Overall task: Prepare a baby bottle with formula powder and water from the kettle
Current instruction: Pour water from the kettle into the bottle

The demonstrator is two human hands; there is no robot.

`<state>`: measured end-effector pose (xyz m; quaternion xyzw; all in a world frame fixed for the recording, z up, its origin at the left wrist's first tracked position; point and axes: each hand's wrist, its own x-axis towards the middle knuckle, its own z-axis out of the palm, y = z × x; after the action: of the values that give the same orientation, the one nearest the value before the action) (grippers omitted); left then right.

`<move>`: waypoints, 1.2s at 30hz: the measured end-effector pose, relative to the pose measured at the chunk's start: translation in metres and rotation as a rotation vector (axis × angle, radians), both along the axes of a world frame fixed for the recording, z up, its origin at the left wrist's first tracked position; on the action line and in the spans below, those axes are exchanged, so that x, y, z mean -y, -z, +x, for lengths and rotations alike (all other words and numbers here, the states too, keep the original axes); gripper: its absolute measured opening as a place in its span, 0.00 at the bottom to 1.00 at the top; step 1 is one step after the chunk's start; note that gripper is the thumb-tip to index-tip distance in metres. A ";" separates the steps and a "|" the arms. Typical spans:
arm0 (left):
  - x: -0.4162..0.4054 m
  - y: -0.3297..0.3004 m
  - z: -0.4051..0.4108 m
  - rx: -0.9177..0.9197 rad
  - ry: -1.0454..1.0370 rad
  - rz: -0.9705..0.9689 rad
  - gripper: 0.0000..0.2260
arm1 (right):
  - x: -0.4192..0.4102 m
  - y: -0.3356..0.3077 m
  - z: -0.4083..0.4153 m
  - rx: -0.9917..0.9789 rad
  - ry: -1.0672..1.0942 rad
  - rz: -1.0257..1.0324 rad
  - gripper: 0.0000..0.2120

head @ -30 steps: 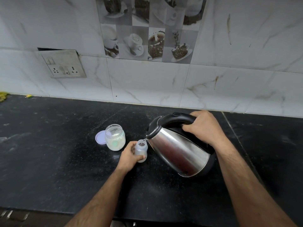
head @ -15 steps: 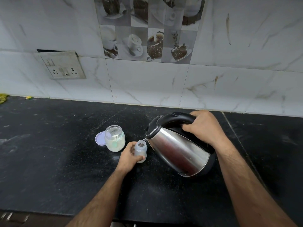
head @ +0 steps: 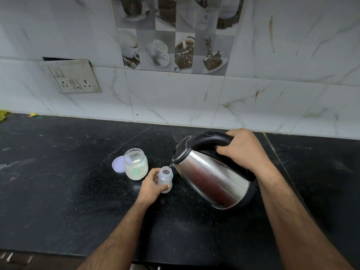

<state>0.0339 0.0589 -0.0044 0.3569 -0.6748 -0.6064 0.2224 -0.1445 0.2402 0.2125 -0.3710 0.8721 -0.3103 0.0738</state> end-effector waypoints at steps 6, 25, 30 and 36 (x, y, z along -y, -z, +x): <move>0.000 0.000 0.001 0.019 0.002 0.004 0.25 | 0.001 -0.003 0.002 -0.003 -0.004 -0.003 0.04; 0.002 0.003 0.001 -0.003 -0.008 0.001 0.25 | 0.005 -0.004 0.004 -0.023 -0.003 0.005 0.04; 0.003 0.004 0.001 -0.004 -0.009 0.001 0.25 | 0.006 -0.005 0.005 -0.029 -0.006 0.014 0.04; 0.003 0.005 0.001 -0.004 -0.009 0.010 0.25 | 0.007 -0.006 0.005 -0.034 -0.006 0.013 0.04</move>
<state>0.0349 0.0560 -0.0094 0.3598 -0.6697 -0.6095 0.2249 -0.1394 0.2336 0.2185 -0.3787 0.8740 -0.2981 0.0622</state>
